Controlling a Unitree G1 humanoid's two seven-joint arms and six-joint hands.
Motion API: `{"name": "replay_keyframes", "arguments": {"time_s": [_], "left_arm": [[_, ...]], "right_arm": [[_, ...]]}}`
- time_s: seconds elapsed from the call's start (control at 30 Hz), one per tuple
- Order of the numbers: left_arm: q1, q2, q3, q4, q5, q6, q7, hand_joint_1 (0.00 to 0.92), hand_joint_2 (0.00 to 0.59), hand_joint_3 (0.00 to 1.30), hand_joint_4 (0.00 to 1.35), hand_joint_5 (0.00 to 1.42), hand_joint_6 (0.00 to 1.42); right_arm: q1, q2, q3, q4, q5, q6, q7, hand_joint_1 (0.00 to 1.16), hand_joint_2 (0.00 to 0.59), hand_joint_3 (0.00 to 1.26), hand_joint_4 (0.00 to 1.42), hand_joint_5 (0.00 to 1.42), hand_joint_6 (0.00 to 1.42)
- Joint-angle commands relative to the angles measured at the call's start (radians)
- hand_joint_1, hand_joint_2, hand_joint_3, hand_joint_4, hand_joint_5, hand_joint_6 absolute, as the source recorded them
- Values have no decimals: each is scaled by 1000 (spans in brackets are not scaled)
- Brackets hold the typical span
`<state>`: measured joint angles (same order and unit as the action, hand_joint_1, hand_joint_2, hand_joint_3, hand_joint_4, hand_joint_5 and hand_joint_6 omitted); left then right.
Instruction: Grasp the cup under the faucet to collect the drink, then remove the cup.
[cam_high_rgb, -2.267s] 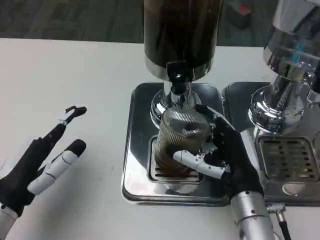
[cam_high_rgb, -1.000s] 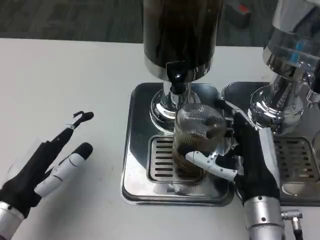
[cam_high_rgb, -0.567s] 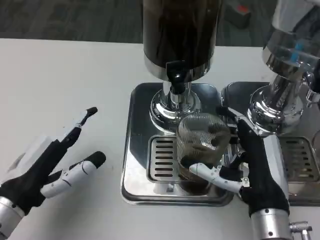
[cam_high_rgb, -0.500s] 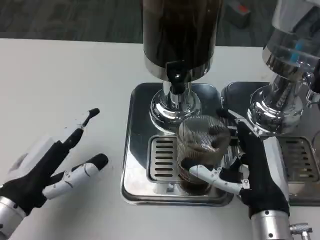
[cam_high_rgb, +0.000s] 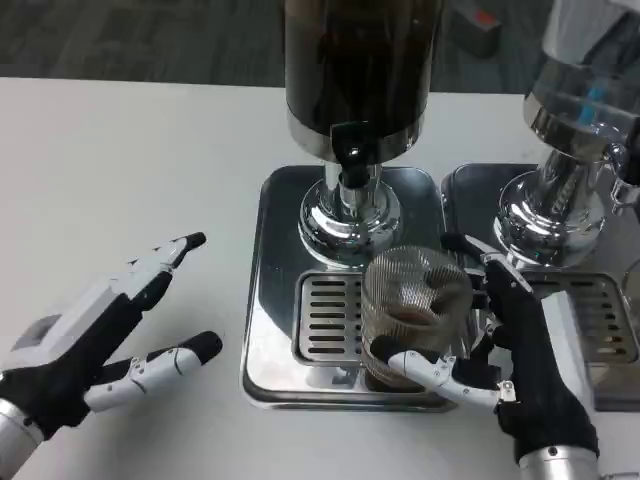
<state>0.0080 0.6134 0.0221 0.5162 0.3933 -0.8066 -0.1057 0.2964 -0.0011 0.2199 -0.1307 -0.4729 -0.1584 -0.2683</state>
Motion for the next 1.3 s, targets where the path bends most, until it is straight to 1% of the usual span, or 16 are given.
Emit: {"name": "replay_keyframes", "arguments": {"time_s": [0.03, 0.13, 0.27, 0.4, 0.43, 0.53, 0.7, 0.8, 0.87, 1.03, 1.3], "left_arm": [[35, 36, 3, -54, 42, 4, 36, 0, 159, 0, 0, 0, 0], [54, 53, 8, -89, 68, 14, 56, 0, 158, 0, 0, 0, 0], [119, 79, 33, -179, 136, 33, 114, 0, 158, 0, 0, 0, 0], [219, 88, 83, -291, 194, 53, 173, 0, 156, 0, 0, 0, 0], [255, 95, 100, -326, 221, 48, 195, 0, 142, 0, 0, 0, 0], [323, 101, 129, -400, 270, 50, 231, 0, 134, 0, 0, 0, 0], [429, 75, 174, -478, 295, 83, 275, 0, 122, 0, 0, 0, 0], [465, 66, 181, -511, 299, 102, 280, 0, 121, 0, 0, 0, 0], [484, 56, 181, -533, 296, 120, 278, 0, 121, 0, 0, 0, 0], [493, 28, 175, -566, 284, 163, 267, 0, 120, 0, 0, 0, 0], [501, 21, 158, -601, 277, 185, 249, 0, 117, 0, 0, 0, 0]], "right_arm": [[27, -4, 15, -110, 10, -15, 25, 991, 171, 279, 628, 868, 1248], [47, -13, 19, -155, 14, -7, 54, 990, 171, 280, 628, 868, 1248], [76, -31, 25, -222, 17, -1, 101, 990, 171, 280, 628, 868, 1248], [105, -39, 32, -277, 45, 6, 143, 990, 171, 282, 628, 868, 1248], [112, -40, 34, -287, 48, 8, 148, 990, 171, 294, 628, 868, 1248], [133, -54, 37, -330, 59, 11, 175, 989, 171, 302, 628, 868, 1248], [166, -61, 36, -368, 78, 15, 205, 989, 171, 309, 628, 873, 1248], [189, -66, 42, -396, 77, 12, 217, 989, 170, 311, 628, 874, 1248], [200, -71, 50, -422, 67, 12, 226, 992, 157, 316, 628, 868, 1258], [216, -77, 59, -452, 78, 30, 249, 994, 155, 317, 628, 868, 1263], [235, -76, 52, -455, 94, 26, 244, 995, 154, 317, 635, 876, 1265]]}}
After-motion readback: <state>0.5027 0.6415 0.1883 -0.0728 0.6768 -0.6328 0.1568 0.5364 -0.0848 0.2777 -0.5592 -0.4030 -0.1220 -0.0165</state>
